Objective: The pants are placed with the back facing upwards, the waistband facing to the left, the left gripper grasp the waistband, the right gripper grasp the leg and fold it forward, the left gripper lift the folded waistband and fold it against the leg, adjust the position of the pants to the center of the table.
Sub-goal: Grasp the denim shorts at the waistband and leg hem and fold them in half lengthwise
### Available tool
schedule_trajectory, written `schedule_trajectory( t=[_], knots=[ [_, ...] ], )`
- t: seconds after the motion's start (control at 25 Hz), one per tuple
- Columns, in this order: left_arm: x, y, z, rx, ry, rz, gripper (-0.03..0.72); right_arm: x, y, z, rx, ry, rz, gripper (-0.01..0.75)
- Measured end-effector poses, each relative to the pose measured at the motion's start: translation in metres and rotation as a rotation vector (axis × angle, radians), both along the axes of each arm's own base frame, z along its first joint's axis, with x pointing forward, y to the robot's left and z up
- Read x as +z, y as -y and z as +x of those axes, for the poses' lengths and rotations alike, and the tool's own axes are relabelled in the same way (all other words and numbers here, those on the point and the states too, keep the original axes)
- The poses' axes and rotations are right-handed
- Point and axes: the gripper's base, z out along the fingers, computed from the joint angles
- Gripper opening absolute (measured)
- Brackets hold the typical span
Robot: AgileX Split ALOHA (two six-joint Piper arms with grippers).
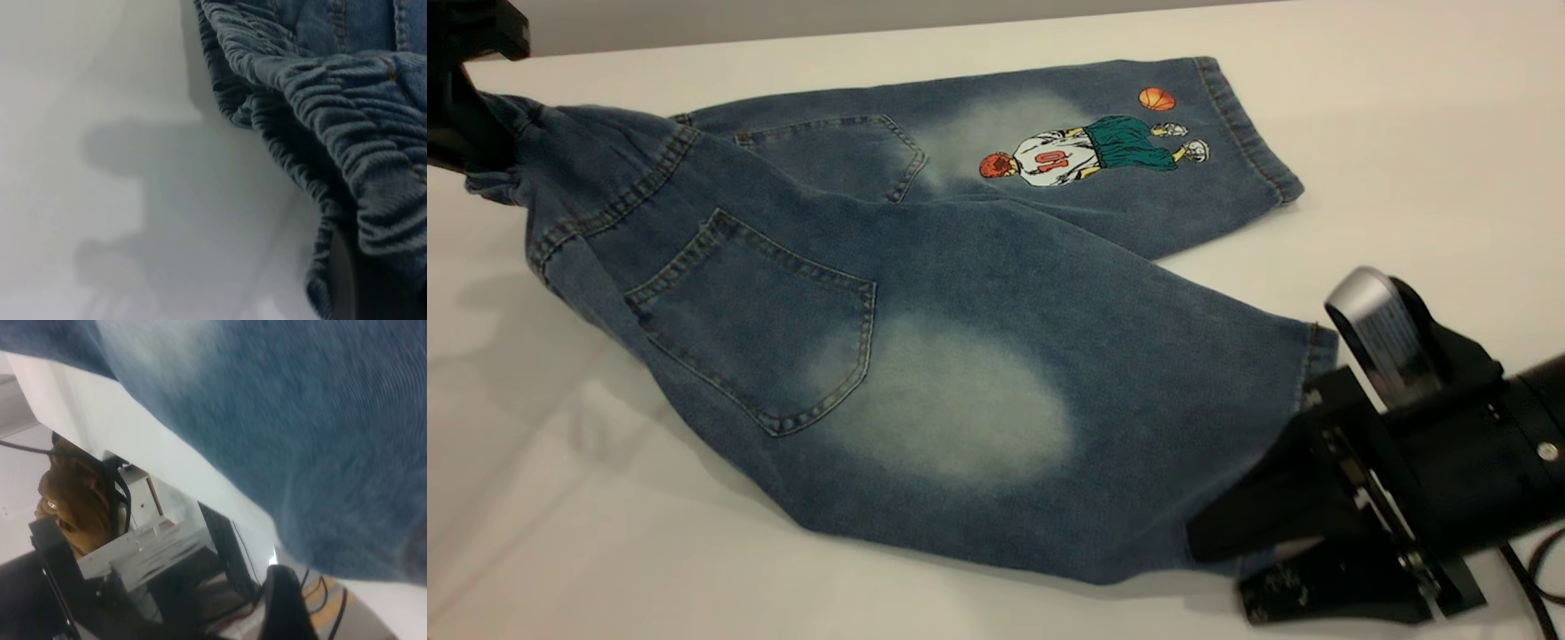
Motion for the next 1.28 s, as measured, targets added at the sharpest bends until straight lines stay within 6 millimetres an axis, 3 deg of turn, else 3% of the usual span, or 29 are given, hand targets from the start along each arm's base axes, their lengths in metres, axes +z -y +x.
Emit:
schedule_trajectory(
  t=[0.44, 0.6, 0.76, 0.84, 1.04, 1.28],
  knots=[
    [0.0, 0.0, 0.0, 0.0, -0.001, 0.0, 0.073, -0.001, -0.002, 0.023, -0.014, 0.072, 0.0, 0.364],
    [0.0, 0.0, 0.0, 0.0, -0.001, 0.0, 0.073, -0.002, -0.001, 0.023, -0.009, 0.073, -0.013, 0.239],
    [0.0, 0.0, 0.0, 0.0, -0.001, 0.0, 0.073, -0.002, -0.001, 0.022, -0.007, 0.074, -0.016, 0.054],
    [0.0, 0.0, 0.0, 0.0, -0.001, 0.0, 0.073, -0.002, -0.001, 0.022, -0.007, 0.074, -0.014, 0.018],
    [0.0, 0.0, 0.0, 0.0, -0.001, 0.0, 0.073, 0.004, -0.003, 0.025, -0.011, 0.092, 0.007, 0.013],
    [0.0, 0.0, 0.0, 0.0, 0.001, 0.0, 0.073, 0.028, -0.004, 0.035, -0.006, 0.194, 0.016, 0.013]
  ],
)
